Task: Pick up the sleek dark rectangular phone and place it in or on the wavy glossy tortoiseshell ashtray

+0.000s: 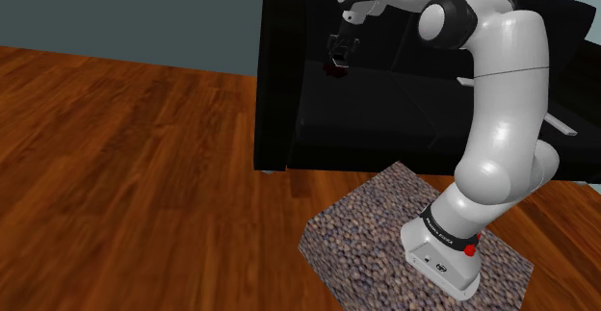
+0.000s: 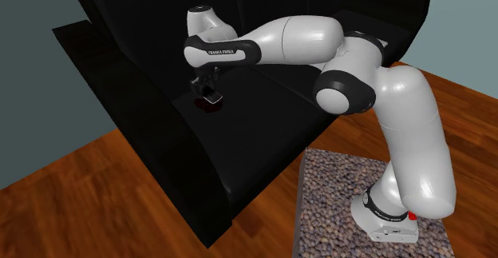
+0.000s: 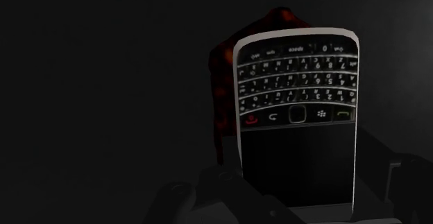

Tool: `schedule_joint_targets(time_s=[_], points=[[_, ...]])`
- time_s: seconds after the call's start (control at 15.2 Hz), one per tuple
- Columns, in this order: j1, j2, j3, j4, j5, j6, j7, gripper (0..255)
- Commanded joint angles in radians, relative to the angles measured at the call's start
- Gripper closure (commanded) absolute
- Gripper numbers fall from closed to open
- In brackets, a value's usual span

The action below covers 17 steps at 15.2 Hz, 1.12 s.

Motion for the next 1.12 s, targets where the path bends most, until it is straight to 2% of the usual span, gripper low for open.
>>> schedule_joint_targets(time_s=[0.0,0.33,0.59,1.06], points=[[0.000,0.000,0.000,0.000,0.000,0.000,0.000,0],[0.000,0.000,0.000,0.000,0.000,0.000,0.000,0],[-0.005,-0.030,-0.005,0.079,-0.008,-0.108,0.007,0],[-0.005,-0.030,-0.005,0.079,-0.008,-0.108,0.007,0]])
